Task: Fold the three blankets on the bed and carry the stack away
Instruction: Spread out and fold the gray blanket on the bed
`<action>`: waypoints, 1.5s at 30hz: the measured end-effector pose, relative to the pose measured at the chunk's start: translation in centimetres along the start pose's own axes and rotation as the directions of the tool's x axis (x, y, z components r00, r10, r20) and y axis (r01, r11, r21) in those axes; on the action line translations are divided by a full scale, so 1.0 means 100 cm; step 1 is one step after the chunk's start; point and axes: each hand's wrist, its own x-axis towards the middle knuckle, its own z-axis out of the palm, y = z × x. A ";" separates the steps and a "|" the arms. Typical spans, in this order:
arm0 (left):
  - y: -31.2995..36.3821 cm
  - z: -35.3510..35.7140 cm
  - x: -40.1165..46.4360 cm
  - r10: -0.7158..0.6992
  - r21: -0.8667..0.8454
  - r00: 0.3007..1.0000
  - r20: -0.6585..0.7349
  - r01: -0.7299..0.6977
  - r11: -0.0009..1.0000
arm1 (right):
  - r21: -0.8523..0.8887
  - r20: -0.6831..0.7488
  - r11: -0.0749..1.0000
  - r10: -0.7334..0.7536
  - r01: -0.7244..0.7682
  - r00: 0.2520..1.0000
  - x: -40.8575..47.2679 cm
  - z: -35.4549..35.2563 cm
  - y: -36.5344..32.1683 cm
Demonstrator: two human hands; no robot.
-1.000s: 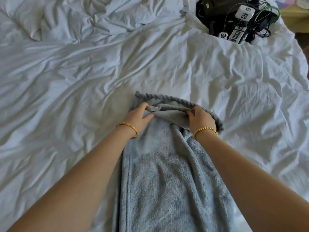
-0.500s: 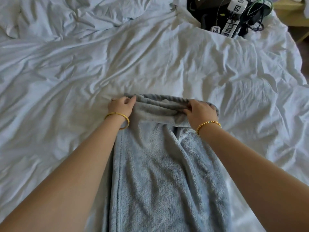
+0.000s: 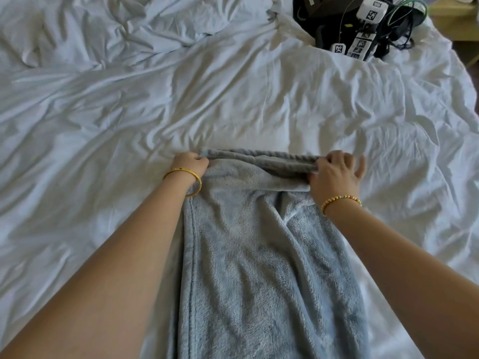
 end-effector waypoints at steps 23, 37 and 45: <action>0.072 -0.095 -0.100 0.036 -0.064 0.980 -0.198 -0.050 0.997 | 0.248 0.092 0.955 0.142 -0.160 0.986 0.013 -0.189 -0.020; 0.021 -0.096 -0.175 0.180 -0.134 0.968 -0.173 -0.204 0.970 | 0.233 -0.105 0.971 -0.035 0.059 0.994 -0.095 -0.174 0.017; -0.017 -0.074 -0.223 0.312 0.504 0.947 0.078 -0.307 0.807 | 0.155 0.241 0.976 -0.186 0.151 0.953 -0.157 -0.147 0.062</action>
